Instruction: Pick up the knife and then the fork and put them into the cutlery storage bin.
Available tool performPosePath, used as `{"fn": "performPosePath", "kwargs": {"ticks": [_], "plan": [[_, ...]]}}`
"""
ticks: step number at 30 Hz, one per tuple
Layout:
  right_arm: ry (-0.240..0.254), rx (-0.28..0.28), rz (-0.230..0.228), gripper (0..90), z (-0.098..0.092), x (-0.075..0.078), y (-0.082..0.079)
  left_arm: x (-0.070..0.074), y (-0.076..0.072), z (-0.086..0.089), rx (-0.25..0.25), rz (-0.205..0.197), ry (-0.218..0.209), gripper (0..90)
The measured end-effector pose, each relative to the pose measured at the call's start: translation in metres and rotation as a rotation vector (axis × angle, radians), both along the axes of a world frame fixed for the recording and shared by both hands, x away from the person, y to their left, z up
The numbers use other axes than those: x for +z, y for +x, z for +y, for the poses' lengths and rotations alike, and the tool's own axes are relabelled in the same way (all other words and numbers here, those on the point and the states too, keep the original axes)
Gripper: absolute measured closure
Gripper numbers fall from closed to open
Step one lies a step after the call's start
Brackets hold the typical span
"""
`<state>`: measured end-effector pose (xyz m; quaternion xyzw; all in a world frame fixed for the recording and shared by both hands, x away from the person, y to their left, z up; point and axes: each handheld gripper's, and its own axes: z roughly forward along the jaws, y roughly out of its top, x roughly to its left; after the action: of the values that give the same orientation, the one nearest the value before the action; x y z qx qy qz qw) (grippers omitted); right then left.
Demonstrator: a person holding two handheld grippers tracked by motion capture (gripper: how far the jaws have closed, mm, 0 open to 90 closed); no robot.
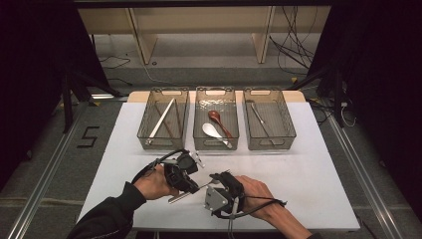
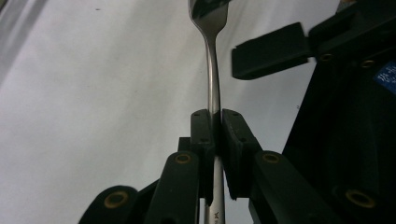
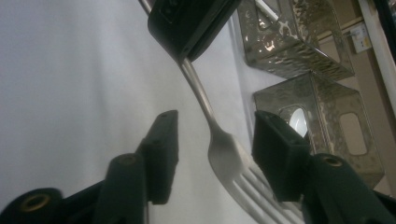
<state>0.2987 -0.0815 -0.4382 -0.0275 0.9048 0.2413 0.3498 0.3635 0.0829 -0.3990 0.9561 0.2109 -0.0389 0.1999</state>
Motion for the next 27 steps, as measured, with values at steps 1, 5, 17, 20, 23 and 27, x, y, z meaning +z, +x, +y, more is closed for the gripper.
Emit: {"fn": "performPosePath", "kwargs": {"ticks": [1,5,17,20,23,27], "plan": [[-0.003,0.003,0.0,56.9,0.0009,-0.0006,-0.0002,-0.0001,-0.0006,-0.0006,-0.002,0.004,-0.001,83.4],[-0.034,0.03,-0.024,63.5,0.0033,-0.0028,-0.0009,0.0002,-0.002,-0.0025,-0.015,0.008,-0.002,83.4],[-0.078,0.078,-0.04,80.4,0.0045,-0.0056,-0.0048,-0.0011,-0.0038,-0.0055,-0.034,0.022,0.004,83.3],[-0.102,0.104,-0.059,83.8,0.005,-0.0076,-0.007,-0.001,-0.0039,-0.0055,-0.036,0.028,0.001,83.1],[-0.123,0.117,-0.054,86.2,0.0048,-0.0085,-0.0087,-0.0013,-0.0031,-0.0047,-0.035,0.04,-0.008,82.8],[-0.132,0.134,-0.053,87.8,0.005,-0.0076,-0.0095,-0.0035,-0.0017,-0.0034,-0.036,0.066,-0.019,81.8]]}}
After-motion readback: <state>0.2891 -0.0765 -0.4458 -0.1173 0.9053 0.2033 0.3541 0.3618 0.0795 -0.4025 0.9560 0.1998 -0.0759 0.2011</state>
